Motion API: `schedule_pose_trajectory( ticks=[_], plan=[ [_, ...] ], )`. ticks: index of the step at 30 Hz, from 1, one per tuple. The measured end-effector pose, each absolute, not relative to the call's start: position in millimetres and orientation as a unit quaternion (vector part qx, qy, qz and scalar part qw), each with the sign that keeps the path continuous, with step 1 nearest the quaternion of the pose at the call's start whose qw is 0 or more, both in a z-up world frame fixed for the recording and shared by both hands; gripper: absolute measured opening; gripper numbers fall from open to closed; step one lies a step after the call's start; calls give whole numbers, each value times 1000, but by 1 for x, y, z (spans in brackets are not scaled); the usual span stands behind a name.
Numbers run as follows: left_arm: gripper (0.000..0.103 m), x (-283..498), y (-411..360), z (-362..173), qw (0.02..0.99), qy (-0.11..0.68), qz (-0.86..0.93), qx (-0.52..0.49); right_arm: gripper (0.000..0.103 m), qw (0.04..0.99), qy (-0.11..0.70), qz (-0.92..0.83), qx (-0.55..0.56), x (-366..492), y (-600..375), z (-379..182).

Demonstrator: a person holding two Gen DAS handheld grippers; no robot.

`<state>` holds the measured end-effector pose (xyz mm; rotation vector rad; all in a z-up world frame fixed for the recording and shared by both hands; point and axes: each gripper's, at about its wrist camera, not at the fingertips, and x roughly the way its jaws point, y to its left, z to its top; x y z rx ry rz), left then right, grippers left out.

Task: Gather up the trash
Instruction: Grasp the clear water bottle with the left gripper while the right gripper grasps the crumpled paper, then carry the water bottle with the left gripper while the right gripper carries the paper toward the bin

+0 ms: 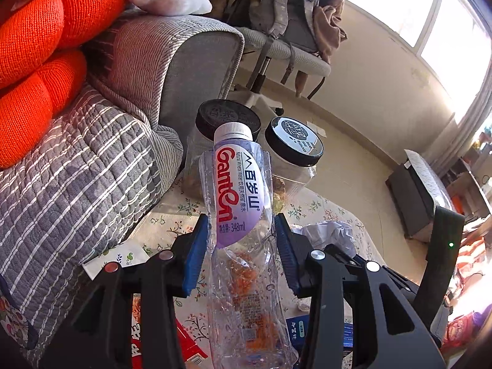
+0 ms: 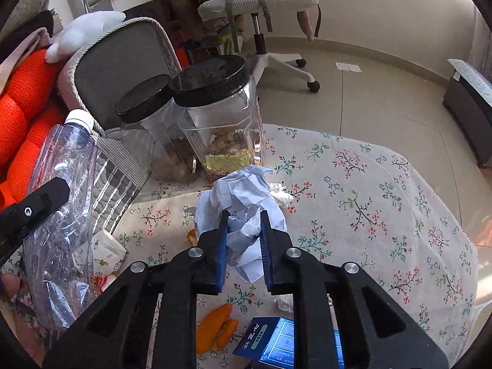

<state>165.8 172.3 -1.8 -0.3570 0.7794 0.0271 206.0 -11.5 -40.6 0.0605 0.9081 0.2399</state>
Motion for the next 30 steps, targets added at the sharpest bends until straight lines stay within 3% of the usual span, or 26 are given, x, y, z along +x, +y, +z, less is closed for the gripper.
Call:
schedule_pose_trajectory(
  ticks=[14, 30],
  plan=[
    [44, 151, 129, 10, 936, 333, 7, -115, 17, 944, 328, 38, -14, 153, -58, 3],
    [44, 104, 33, 42, 962, 270, -25, -20, 17, 959, 281, -45, 12, 90, -148, 28]
  ],
)
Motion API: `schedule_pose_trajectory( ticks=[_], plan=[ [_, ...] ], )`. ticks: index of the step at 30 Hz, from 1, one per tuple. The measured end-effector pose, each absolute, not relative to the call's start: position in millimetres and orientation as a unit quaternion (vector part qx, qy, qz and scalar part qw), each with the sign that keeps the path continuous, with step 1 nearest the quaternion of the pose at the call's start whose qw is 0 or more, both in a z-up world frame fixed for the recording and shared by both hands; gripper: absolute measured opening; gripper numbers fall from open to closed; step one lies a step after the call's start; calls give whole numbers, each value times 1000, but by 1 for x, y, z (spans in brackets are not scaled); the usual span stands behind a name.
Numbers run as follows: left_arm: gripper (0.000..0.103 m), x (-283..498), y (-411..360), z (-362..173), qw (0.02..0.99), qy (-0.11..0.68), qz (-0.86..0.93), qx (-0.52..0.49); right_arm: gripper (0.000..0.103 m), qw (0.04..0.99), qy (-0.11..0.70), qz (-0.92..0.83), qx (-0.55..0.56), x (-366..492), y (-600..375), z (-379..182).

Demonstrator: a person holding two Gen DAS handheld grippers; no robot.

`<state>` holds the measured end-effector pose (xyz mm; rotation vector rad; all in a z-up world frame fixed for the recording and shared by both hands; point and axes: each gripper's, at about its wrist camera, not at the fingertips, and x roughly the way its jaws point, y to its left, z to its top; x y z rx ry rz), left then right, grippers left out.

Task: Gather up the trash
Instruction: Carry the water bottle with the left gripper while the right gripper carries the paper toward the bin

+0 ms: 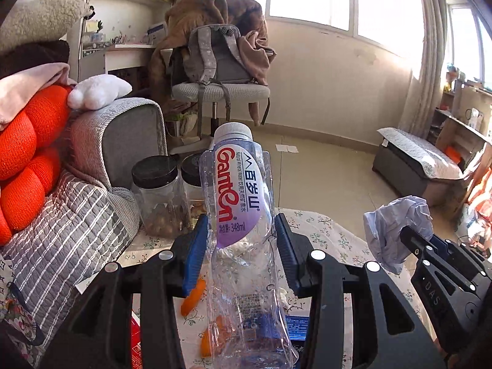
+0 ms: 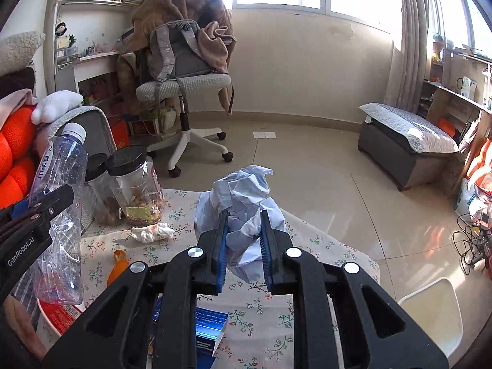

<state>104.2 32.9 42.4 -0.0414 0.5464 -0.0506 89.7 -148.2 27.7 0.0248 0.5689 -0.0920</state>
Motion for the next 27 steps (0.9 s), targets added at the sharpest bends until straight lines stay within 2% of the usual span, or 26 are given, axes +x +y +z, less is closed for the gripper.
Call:
schedule_pose_trajectory(
  ticks=[16, 27],
  plan=[
    [44, 46, -65, 51, 965, 247, -81, -18, 18, 963, 234, -134, 16, 13, -235, 44],
    [44, 26, -118, 47, 959, 256, -122, 3, 18, 940, 267, -213, 16, -23, -319, 31]
  ],
)
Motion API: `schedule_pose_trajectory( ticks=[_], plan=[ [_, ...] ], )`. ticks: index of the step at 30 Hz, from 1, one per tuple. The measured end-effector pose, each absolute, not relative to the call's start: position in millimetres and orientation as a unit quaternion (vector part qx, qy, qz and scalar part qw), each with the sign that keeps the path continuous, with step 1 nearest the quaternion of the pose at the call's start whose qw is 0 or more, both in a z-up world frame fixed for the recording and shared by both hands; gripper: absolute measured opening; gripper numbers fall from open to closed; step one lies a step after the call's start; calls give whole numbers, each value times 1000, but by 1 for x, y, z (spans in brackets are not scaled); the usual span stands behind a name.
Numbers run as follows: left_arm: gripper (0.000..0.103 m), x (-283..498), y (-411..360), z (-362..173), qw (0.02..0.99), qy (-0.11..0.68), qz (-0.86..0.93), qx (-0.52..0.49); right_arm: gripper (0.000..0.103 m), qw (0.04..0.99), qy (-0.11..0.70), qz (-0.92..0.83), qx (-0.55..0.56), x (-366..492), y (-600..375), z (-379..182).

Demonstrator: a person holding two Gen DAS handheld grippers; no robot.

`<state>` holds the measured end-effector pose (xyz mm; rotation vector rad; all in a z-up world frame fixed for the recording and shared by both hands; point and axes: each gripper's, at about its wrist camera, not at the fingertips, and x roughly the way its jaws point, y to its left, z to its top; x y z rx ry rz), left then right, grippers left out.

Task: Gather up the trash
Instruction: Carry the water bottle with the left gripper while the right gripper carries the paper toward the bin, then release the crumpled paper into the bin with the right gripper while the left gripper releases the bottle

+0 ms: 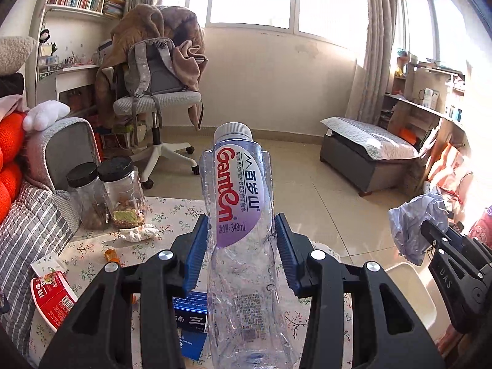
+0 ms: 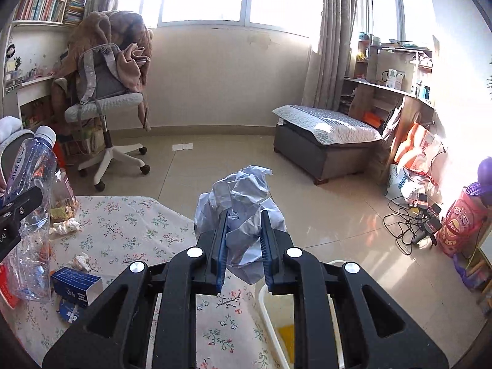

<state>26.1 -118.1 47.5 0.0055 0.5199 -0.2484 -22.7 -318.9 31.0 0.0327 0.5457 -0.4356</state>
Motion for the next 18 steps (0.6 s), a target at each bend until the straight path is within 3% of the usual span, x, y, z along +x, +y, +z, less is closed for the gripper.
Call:
schedule_pose_trajectory(
  ticks=[6, 8, 14, 18],
  plan=[
    [44, 15, -158, 45, 951, 264, -161, 24, 20, 904, 337, -261, 42, -33, -382, -2],
    [44, 12, -174, 41, 946, 269, -178, 32, 26, 892, 358, -268, 62, -36, -399, -15],
    [44, 13, -224, 28, 922, 308, -232, 32, 75, 886, 341, -299, 97, -58, -426, -16],
    [44, 15, -258, 16, 902, 338, -267, 23, 94, 878, 285, -369, 108, -85, -447, -3]
  ],
)
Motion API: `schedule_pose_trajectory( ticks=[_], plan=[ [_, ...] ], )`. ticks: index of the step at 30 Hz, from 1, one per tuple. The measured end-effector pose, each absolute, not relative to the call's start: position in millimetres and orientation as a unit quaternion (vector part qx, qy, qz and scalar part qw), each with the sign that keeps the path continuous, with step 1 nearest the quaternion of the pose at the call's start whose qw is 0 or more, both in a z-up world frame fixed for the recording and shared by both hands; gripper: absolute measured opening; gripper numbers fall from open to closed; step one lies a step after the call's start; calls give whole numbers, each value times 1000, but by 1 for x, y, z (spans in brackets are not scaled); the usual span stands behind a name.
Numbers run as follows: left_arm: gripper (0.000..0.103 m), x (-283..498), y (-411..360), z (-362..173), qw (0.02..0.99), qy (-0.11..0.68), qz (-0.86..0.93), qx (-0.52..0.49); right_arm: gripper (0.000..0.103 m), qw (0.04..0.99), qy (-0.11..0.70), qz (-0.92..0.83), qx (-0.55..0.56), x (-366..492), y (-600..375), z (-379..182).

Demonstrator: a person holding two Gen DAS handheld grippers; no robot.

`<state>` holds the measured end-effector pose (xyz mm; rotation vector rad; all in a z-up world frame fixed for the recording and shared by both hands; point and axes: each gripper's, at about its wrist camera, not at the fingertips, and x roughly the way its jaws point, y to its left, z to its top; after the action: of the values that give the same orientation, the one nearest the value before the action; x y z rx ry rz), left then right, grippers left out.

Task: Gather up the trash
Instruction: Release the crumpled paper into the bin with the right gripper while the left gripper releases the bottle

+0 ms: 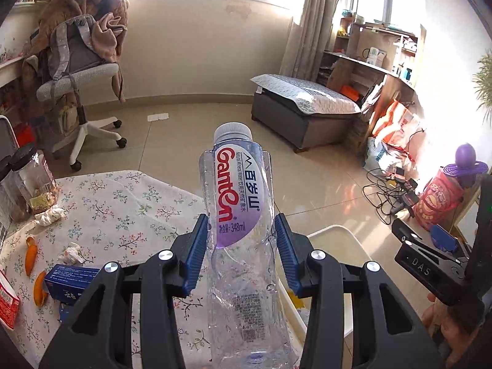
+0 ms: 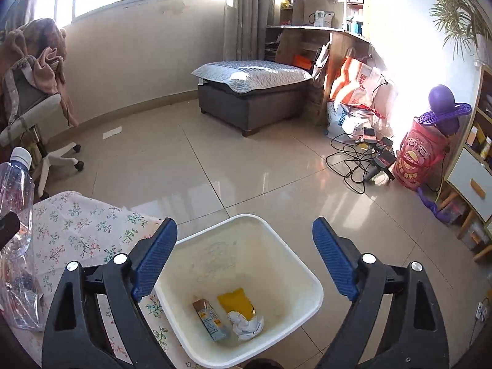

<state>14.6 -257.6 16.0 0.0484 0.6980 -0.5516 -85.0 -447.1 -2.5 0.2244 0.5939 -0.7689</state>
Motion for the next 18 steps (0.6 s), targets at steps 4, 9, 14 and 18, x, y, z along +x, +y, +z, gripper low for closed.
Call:
schedule_pose_trajectory(
  ticks=[4, 9, 14, 18],
  plan=[
    [44, 12, -293, 1, 882, 363, -298, 29, 96, 859, 249, -429, 127, -111, -473, 5],
    [44, 6, -337, -13, 856, 391, -337, 35, 96, 836, 233, -470, 160, -133, -501, 5],
    [47, 3, -375, -24, 829, 418, -370, 37, 96, 820, 209, -500, 186, -150, -519, 6],
    [66, -4, -393, -25, 822, 415, -387, 51, 96, 806, 181, -533, 182, -159, -525, 11]
  ],
)
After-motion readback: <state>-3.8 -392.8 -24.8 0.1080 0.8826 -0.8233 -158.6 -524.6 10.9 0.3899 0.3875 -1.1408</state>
